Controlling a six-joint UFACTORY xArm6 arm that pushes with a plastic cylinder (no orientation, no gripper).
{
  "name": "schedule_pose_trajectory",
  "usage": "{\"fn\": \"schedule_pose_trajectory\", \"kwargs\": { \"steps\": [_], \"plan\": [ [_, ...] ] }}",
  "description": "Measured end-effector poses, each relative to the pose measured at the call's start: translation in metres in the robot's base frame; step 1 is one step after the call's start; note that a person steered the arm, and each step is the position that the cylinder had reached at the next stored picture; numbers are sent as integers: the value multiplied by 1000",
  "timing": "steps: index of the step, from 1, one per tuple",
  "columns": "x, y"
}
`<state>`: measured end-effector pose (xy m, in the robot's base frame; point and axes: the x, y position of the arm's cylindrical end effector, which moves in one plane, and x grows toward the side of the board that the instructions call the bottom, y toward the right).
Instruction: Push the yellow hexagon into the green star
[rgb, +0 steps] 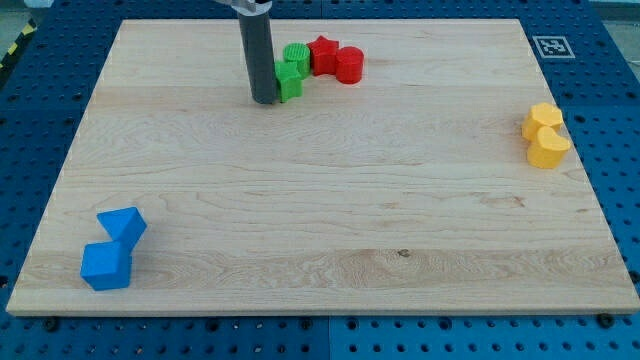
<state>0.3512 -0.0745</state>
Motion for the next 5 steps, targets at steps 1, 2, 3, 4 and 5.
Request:
{"fn": "schedule_pose_trajectory", "kwargs": {
  "steps": [1, 2, 3, 4, 5],
  "plan": [
    [15, 0],
    [60, 25],
    [123, 102],
    [174, 207],
    [189, 312]
  ]
}}
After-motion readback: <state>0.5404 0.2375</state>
